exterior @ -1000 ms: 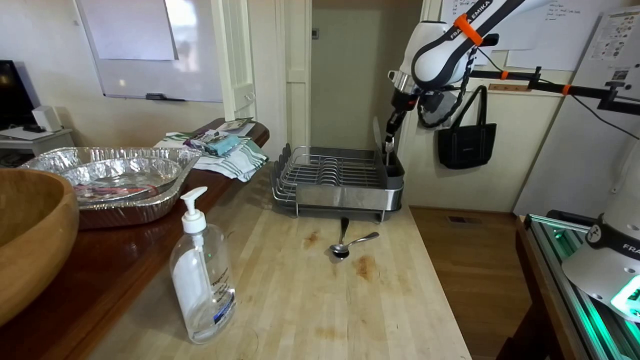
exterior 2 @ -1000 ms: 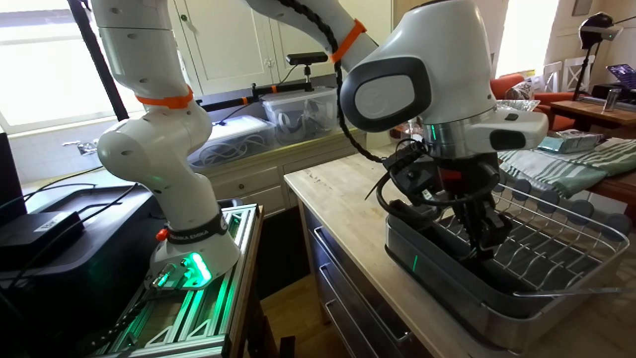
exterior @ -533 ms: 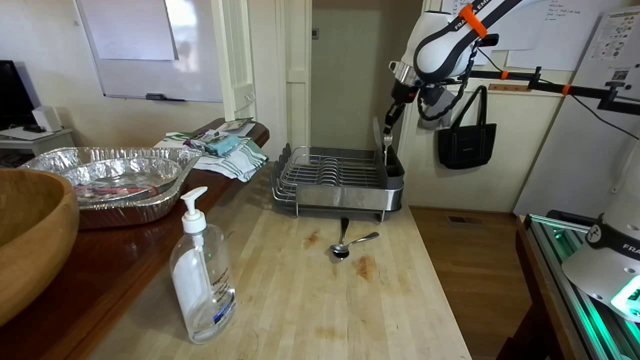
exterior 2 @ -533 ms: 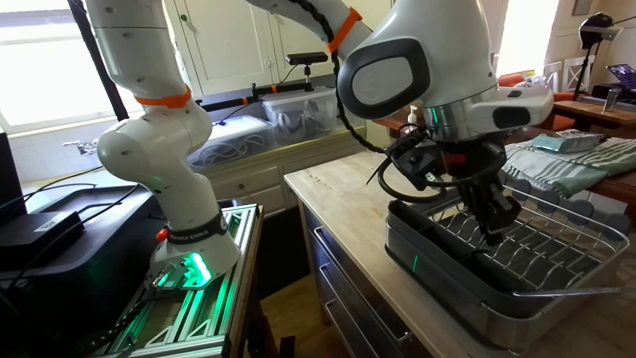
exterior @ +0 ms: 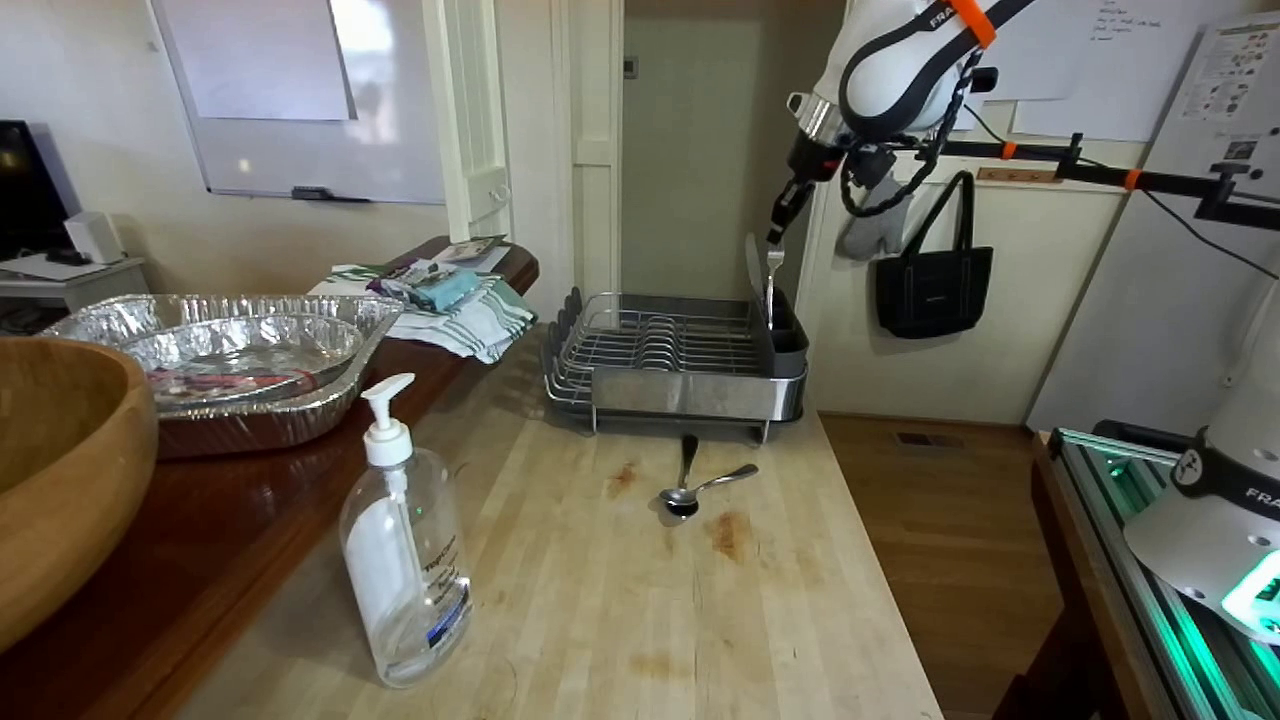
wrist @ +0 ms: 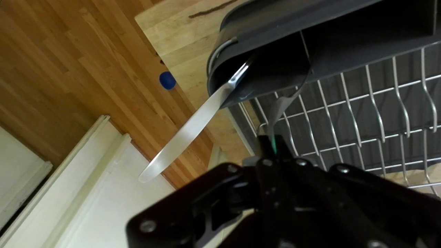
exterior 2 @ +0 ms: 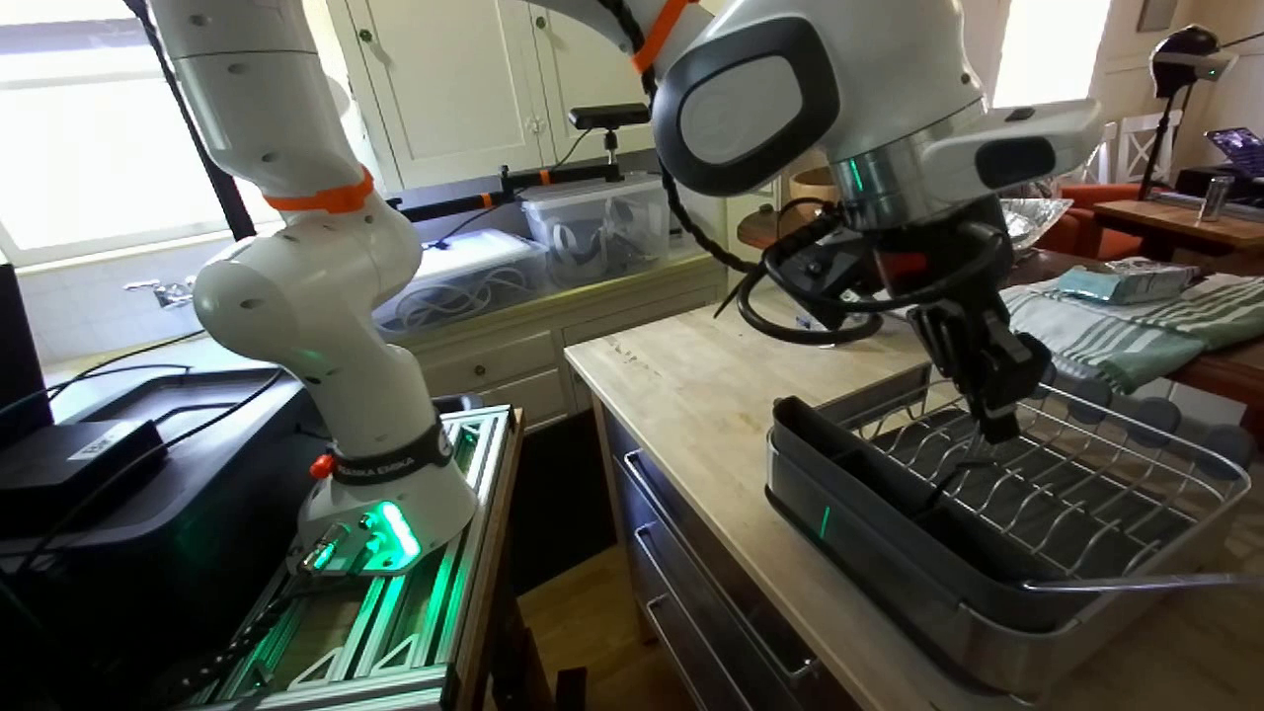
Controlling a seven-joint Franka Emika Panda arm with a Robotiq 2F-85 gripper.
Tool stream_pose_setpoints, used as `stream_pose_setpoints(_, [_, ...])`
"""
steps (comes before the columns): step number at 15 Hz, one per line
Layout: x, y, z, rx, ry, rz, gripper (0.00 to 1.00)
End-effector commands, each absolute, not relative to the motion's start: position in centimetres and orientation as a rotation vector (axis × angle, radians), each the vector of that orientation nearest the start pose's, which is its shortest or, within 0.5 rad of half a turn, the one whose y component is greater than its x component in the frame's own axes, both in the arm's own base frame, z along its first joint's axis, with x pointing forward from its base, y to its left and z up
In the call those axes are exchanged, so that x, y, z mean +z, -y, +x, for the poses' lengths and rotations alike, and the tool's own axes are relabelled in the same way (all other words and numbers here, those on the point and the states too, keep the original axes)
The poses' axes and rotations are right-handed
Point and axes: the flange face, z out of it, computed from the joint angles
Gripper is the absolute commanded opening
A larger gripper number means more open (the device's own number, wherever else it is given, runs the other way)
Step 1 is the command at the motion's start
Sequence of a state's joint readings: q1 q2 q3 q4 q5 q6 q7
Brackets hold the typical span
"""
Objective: Place the spoon in its rightful place
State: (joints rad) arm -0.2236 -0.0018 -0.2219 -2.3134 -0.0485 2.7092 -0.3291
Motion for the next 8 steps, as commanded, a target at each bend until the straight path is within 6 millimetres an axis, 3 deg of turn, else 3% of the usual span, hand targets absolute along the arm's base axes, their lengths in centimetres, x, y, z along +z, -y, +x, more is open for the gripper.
stream_pose_setpoints(1, [41.2,23.3,47.6,-0.694,-0.167,-3.242,0.01])
stream_pose_setpoints(8, [45.7,22.9,45.8,-0.838,-0.184,-3.210,0.01])
